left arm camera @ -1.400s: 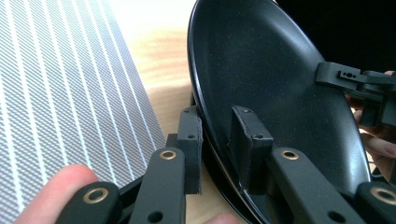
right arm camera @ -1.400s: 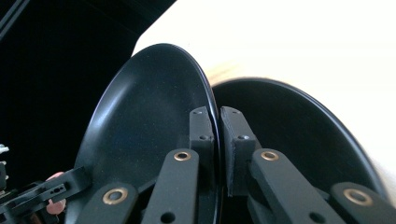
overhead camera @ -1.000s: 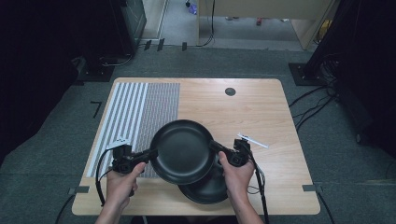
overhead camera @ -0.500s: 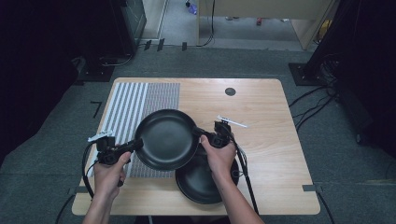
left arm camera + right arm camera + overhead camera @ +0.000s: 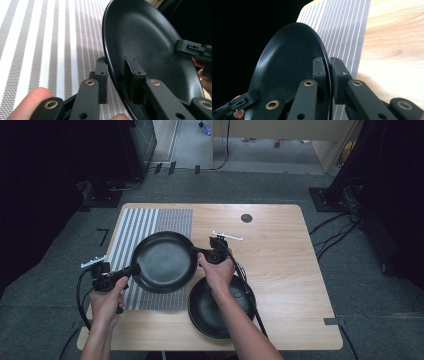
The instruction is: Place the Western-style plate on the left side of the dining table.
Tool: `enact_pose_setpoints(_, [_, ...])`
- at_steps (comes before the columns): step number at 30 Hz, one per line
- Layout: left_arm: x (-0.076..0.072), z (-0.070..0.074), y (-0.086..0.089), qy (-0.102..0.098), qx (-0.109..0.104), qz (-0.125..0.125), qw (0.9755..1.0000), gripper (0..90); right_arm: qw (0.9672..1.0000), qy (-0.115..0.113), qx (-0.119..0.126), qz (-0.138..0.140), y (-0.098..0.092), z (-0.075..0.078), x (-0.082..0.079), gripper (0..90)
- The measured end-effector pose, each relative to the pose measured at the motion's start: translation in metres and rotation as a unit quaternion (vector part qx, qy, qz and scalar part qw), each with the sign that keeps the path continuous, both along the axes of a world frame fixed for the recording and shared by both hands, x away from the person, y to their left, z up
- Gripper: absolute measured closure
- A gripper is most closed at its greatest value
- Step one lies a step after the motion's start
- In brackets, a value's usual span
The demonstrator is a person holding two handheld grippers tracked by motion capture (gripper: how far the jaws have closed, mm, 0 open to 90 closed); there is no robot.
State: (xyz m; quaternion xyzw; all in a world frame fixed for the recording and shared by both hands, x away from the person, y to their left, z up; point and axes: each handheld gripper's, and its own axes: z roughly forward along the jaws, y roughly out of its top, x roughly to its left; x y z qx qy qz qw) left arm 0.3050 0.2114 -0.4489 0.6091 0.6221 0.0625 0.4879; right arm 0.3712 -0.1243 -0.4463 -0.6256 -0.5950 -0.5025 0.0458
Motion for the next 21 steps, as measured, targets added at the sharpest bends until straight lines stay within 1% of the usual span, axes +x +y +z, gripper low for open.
enact_pose_setpoints(1, [0.0, 0.0, 0.0, 0.0, 0.0, 0.0, 1.0, 74.7, 1.0, 0.0, 0.0, 0.0, 0.0, 0.0, 0.0, 83.9])
enact_pose_setpoints(2, [0.002, -0.001, 0.002, 0.003, -0.002, 0.004, 1.0, 74.7, 1.0, 0.004, -0.002, 0.004, 0.005, -0.002, 0.007, 83.9])
enact_pose_setpoints(4, [0.007, -0.004, 0.009, 0.01, -0.003, 0.014, 0.9998, 74.8, 0.9999, 0.008, -0.003, 0.006, 0.01, -0.004, 0.012, 83.8])
enact_pose_setpoints(6, [0.011, -0.004, 0.013, 0.011, -0.001, 0.022, 0.9997, 74.9, 0.9999, 0.013, -0.001, 0.009, 0.015, -0.007, 0.019, 83.8])
enact_pose_setpoints(10, [0.023, -0.004, 0.023, 0.012, 0.005, 0.03, 0.9995, 75.1, 0.9997, 0.02, 0.011, 0.011, 0.026, -0.013, 0.03, 84.0])
enact_pose_setpoints(11, [0.026, -0.006, 0.025, 0.013, 0.007, 0.031, 0.9994, 75.2, 0.9996, 0.024, 0.013, 0.01, 0.029, -0.015, 0.033, 83.9])
enact_pose_setpoints(13, [0.033, -0.01, 0.029, 0.019, 0.003, 0.031, 0.9993, 75.1, 0.9995, 0.029, 0.011, 0.007, 0.033, -0.018, 0.039, 83.9])
enact_pose_setpoints(17, [0.05, -0.018, 0.034, 0.029, 0.003, 0.029, 0.9991, 75.4, 0.9993, 0.038, 0.007, 0.001, 0.039, -0.025, 0.052, 83.6])
enact_pose_setpoints(18, [0.05, -0.018, 0.034, 0.029, 0.003, 0.029, 0.9991, 75.4, 0.9993, 0.038, 0.007, 0.001, 0.039, -0.025, 0.052, 83.6])
enact_pose_setpoints(19, [0.055, -0.021, 0.036, 0.035, 0.0, 0.026, 0.999, 75.6, 0.9993, 0.038, 0.003, -0.003, 0.042, -0.03, 0.058, 83.4])
enact_pose_setpoints(21, [0.063, -0.025, 0.038, 0.041, 0.001, 0.025, 0.9989, 75.6, 0.9992, 0.04, 0.0, -0.009, 0.044, -0.034, 0.062, 83.3])
